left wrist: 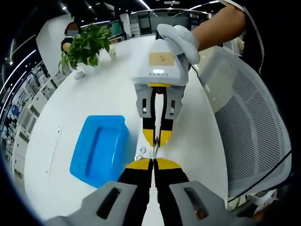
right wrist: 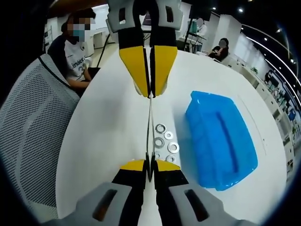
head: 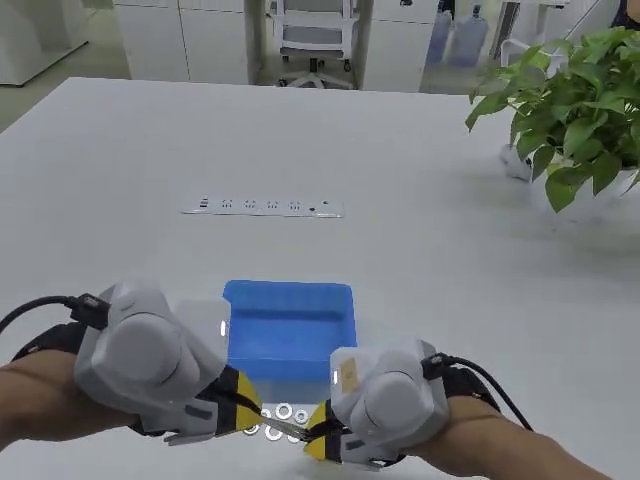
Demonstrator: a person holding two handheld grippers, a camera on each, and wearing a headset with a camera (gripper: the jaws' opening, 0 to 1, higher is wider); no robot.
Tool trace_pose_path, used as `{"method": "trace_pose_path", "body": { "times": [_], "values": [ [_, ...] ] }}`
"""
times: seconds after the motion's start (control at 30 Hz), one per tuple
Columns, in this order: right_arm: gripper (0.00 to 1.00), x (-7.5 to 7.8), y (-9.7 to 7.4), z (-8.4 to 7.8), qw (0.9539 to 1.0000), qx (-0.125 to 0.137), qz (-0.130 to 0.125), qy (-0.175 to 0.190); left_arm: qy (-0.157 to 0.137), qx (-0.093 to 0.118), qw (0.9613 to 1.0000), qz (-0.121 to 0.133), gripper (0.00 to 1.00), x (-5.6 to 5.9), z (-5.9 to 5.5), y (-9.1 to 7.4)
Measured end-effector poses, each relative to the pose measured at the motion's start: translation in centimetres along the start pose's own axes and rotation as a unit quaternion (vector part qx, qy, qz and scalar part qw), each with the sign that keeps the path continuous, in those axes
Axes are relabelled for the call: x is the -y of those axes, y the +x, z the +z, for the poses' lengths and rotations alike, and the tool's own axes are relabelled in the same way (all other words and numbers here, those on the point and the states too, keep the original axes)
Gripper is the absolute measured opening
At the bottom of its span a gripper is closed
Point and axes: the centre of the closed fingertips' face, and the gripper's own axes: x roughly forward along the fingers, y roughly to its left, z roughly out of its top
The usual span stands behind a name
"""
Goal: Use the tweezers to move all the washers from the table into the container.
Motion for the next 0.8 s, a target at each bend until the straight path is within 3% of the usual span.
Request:
{"method": "trace_pose_path", "body": {
  "times": [0.47,0.8],
  "values": [
    [0.08,-0.1,0.2,1.5,0.9990,0.034,-0.004,0.030,0.020,0.024,0.9995,0.001,0.05,0.0,2.2,-1.0],
    [0.08,-0.3,0.5,2.2,0.9976,0.055,-0.009,0.041,0.023,0.047,0.9986,-0.008,0.05,0.4,3.6,-0.7]
  ]
}}
